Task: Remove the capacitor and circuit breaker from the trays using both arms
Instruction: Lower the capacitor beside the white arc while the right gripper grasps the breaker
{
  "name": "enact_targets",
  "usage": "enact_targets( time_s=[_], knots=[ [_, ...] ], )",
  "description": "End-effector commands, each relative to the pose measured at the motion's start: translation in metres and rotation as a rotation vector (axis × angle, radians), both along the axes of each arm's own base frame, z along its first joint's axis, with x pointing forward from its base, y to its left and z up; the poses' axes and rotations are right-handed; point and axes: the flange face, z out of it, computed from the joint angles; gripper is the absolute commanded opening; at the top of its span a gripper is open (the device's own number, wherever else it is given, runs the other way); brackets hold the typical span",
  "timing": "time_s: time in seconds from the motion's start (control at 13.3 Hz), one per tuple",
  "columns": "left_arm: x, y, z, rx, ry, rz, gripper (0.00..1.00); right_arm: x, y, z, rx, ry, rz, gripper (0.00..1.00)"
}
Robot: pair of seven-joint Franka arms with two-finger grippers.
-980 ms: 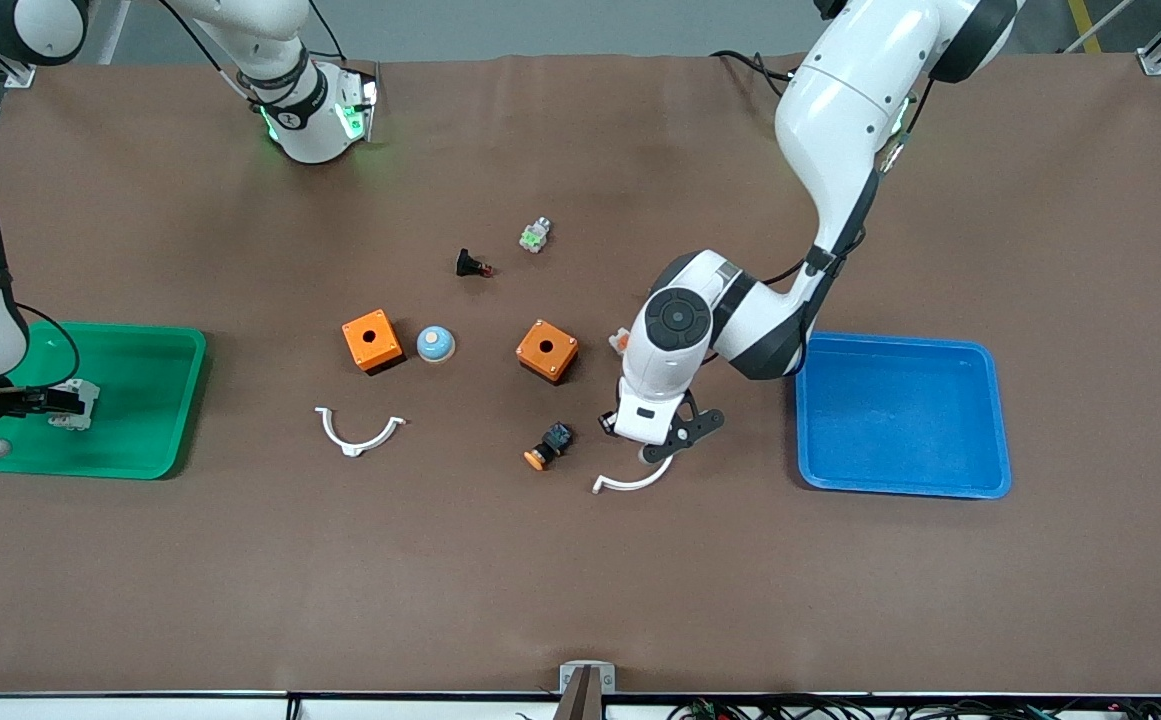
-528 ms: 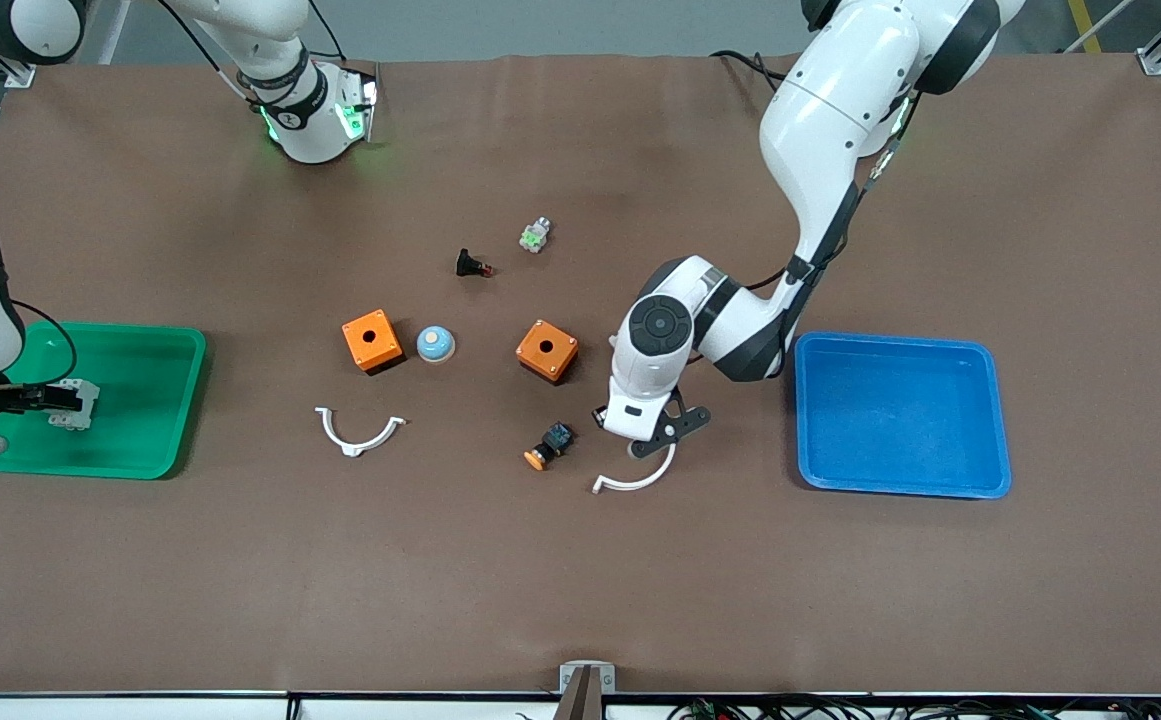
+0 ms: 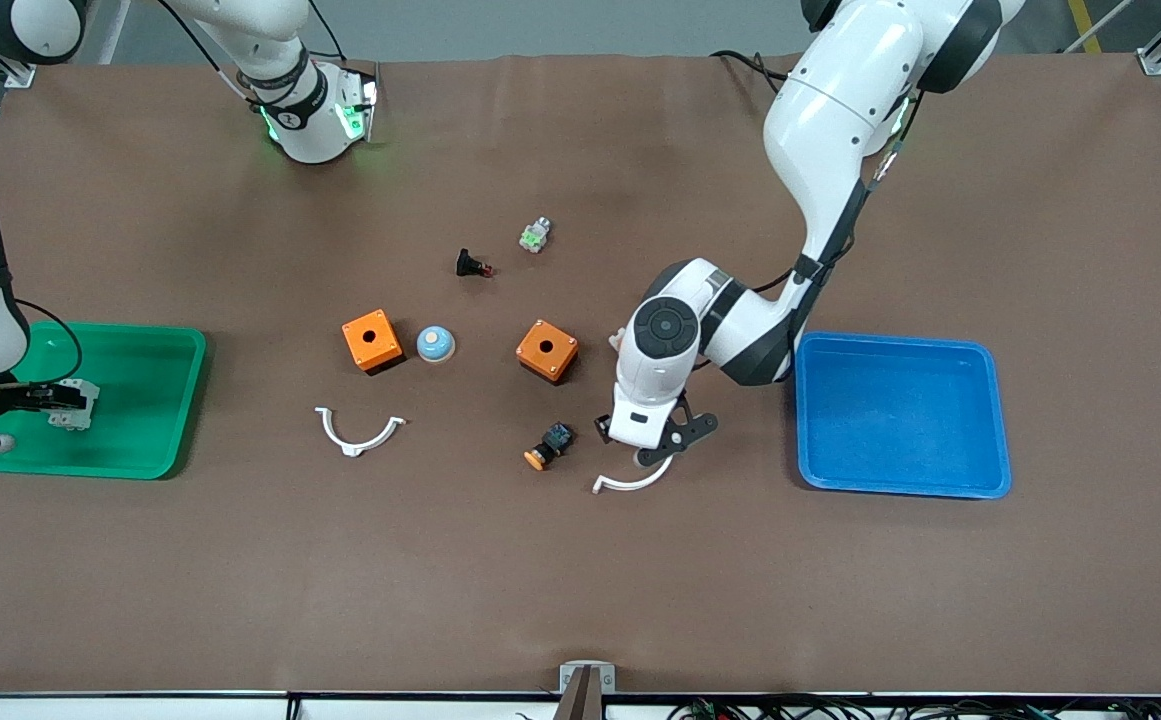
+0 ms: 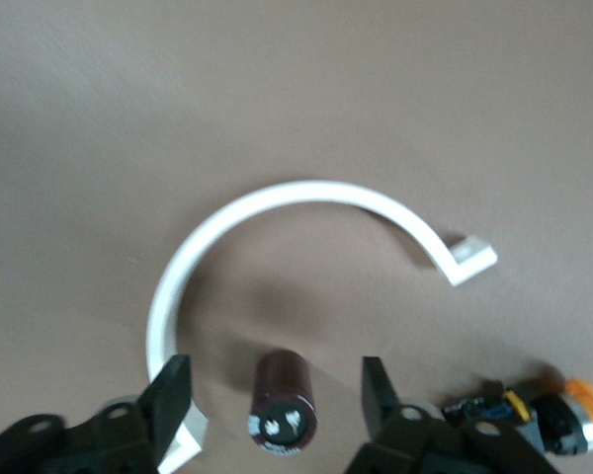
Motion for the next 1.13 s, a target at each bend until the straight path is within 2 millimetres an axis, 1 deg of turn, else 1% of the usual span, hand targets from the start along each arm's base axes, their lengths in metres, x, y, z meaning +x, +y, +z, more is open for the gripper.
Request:
enact_targets(
  time_s=[0.0,0.08,0.15,0.23,0.38,0.53,0.6,0.68,0.83,0.98,1.06],
  knots=[
    [0.016,0.024,0.055,0.077,0.002,-0.010,1.00,-0.002,0.000,0.002,0.023,-0.001,0.000,0.60],
    [0.019,0.033,0.076,0.087,-0.002,-0.024,1.00,-0.002,0.000,0.002,0.022,-0.001,-0.003,0.53],
    [0.023,0.044,0.110,0.086,-0.033,-0.028,1.00,-0.002,0.000,0.001,0.023,0.001,-0.005,0.49],
    [0.028,0.055,0.131,0.084,-0.055,-0.017,1.00,-0.003,0.001,0.001,0.027,0.010,-0.009,0.49],
    [0.037,0.087,0.157,0.108,-0.047,0.001,1.00,-0.003,0.004,0.000,0.030,0.018,-0.012,0.46],
    [0.042,0.121,0.181,0.186,-0.034,-0.062,1.00,-0.004,0.000,0.001,0.029,0.017,-0.017,0.35],
    [0.045,0.138,0.191,0.230,-0.032,-0.106,1.00,-0.004,-0.001,0.002,0.028,0.014,-0.018,0.28],
    [0.048,0.155,0.206,0.242,-0.031,-0.131,1.00,-0.002,0.001,0.004,0.027,0.012,-0.014,0.22],
    [0.052,0.189,0.233,0.246,-0.025,-0.166,1.00,0.002,0.004,0.009,0.021,0.006,-0.008,0.13],
    [0.055,0.223,0.260,0.243,-0.024,-0.209,1.00,0.010,0.010,0.022,0.014,-0.010,0.002,0.10],
    [0.057,0.243,0.271,0.235,-0.027,-0.196,1.00,0.016,0.015,0.040,0.013,-0.008,0.011,0.10]
  ],
)
